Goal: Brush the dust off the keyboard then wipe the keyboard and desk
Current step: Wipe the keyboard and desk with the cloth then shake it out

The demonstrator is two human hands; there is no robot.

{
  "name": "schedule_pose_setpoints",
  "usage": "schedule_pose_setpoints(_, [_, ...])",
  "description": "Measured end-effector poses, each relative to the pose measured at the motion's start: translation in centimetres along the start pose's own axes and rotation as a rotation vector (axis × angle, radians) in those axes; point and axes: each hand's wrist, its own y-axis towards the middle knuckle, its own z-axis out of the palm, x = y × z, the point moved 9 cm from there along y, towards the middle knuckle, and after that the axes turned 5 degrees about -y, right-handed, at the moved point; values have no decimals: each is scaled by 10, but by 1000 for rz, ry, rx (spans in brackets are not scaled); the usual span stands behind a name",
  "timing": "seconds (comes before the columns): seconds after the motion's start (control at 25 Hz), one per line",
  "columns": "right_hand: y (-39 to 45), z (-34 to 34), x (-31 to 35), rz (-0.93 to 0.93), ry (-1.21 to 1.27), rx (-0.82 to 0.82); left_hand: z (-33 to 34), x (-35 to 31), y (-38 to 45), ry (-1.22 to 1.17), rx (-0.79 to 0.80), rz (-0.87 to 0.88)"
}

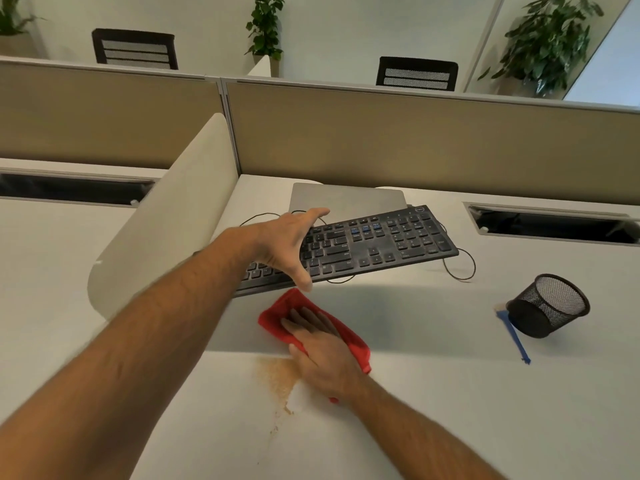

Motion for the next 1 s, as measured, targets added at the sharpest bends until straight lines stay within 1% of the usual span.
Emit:
schedule_pose_setpoints(0.24, [1, 20, 49, -453, -69, 167, 0, 9, -7, -12, -12, -23])
schedule_pose_setpoints(0.36, [-8, 22, 53, -602, -67, 211, 0, 12, -10, -10, -18, -35])
schedule_pose_setpoints(0.44, [-15, 20, 51, -661, -72, 225, -1, 13, -10, -15, -21, -46])
schedule_pose_setpoints(0.56, [-27, 16, 45, -684, -51, 239, -1, 14, -10, -35, -17, -56])
schedule_pose_setpoints(0.76, [-54, 8, 24, -661, 11, 204, 0, 13, -10, -55, -16, -68])
schedule_pose_setpoints(0.88, [-67, 3, 14, -609, 50, 181, -3, 11, -11, -44, -30, -81])
schedule_pose_setpoints(1.0, [-76, 1, 7, -490, 126, 111, -8, 10, -10, -35, -44, -90])
